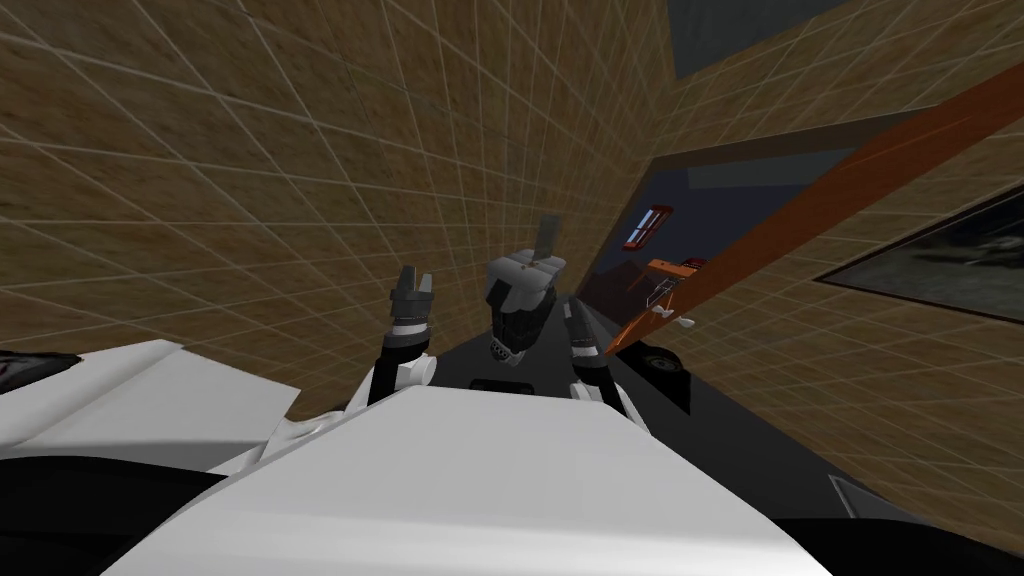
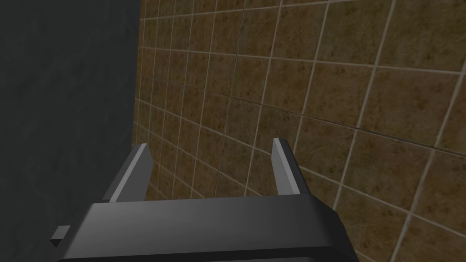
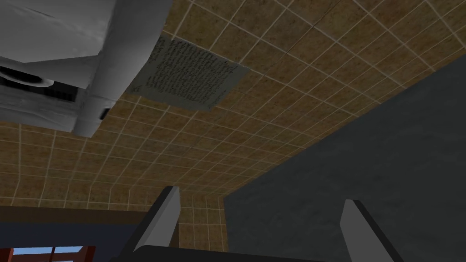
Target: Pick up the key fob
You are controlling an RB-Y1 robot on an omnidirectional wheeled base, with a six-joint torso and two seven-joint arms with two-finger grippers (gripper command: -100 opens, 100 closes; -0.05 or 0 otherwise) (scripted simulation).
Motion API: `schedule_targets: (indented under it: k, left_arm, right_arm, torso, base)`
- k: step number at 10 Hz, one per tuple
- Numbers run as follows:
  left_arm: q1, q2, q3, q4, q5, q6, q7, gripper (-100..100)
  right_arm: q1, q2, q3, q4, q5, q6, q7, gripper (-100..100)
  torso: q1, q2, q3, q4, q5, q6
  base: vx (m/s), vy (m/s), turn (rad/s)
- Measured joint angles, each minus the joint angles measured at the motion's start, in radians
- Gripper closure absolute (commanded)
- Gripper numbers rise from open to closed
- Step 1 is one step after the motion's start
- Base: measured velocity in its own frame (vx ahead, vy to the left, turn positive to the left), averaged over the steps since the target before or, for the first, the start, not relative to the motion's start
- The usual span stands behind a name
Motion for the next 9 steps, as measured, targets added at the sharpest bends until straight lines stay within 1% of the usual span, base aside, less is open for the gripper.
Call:
schedule_targets:
  k: [1,2,3,4,6,7,8,9]
  left_arm:
    - [0.0,0.0,0.0,0.0,0.0,0.0,0.0,0]
    - [0.0,0.0,0.0,0.0,0.0,0.0,0.0,0]
    - [0.0,0.0,0.0,0.0,0.0,0.0,0.0,0]
    - [0.0,0.0,0.0,0.0,0.0,0.0,0.0,0]
    - [0.0,0.0,0.0,0.0,0.0,0.0,0.0,0]
    - [0.0,0.0,0.0,0.0,0.0,0.0,0.0,0]
    - [0.0,0.0,0.0,0.0,0.0,0.0,0.0,0]
    - [0.0,0.0,0.0,0.0,0.0,0.0,0.0,0]
  right_arm:
    - [0.003,-0.033,0.005,0.004,-0.002,-0.004,0.005,-100]
    - [0.001,-0.063,0.022,0.021,-0.001,-0.011,0.015,-100]
    - [0.003,-0.092,0.032,0.027,0.0,-0.014,0.024,-100]
    - [0.005,-0.114,0.034,0.024,-0.001,-0.013,0.026,-100]
    - [0.011,-0.169,0.063,0.036,0.001,-0.019,0.047,-100]
    - [0.02,-0.195,0.083,0.052,0.002,-0.03,0.063,-100]
    - [0.021,-0.226,0.089,0.056,-0.001,-0.034,0.07,-100]
    - [0.02,-0.252,0.09,0.053,-0.002,-0.03,0.071,-100]
  torso:
    - [0.0,0.0,0.0,0.0,0.0,0.0]
    - [0.0,0.0,0.0,0.0,0.0,0.0]
    - [0.0,0.0,0.0,0.0,0.0,0.0]
    - [0.0,-0.002,-0.001,0.0,0.0,0.0]
    - [0.0,-0.002,-0.001,0.0,0.0,0.0]
    - [0.0,-0.001,0.0,0.0,0.0,0.0]
    - [0.0,-0.001,-0.001,0.0,0.0,0.0]
    - [0.0,-0.003,-0.001,0.0,0.0,0.0]
  base:
    - [-0.078,0.004,0.115]
    - [-0.058,0.005,0.061]
    - [-0.02,-0.002,-0.014]
    - [-0.043,-0.001,0.126]
    - [-0.054,0.002,0.107]
    - [-0.051,0.007,0.072]
    - [-0.019,0.005,-0.015]
    - [-0.026,0.022,0.132]
